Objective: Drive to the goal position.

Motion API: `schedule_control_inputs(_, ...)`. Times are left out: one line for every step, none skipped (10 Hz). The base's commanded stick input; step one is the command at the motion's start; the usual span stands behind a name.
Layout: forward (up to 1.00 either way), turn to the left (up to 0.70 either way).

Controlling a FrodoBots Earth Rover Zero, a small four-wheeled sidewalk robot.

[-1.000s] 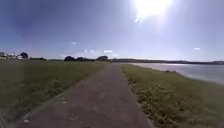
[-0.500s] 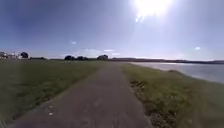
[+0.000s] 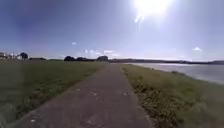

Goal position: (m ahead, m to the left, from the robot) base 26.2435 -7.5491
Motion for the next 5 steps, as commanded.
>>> schedule_control_inputs(0.7,0.0)
schedule_control_inputs(0.7,0.0)
schedule_control_inputs(0.7,0.0)
schedule_control_inputs(0.7,0.0)
schedule_control_inputs(0.7,0.0)
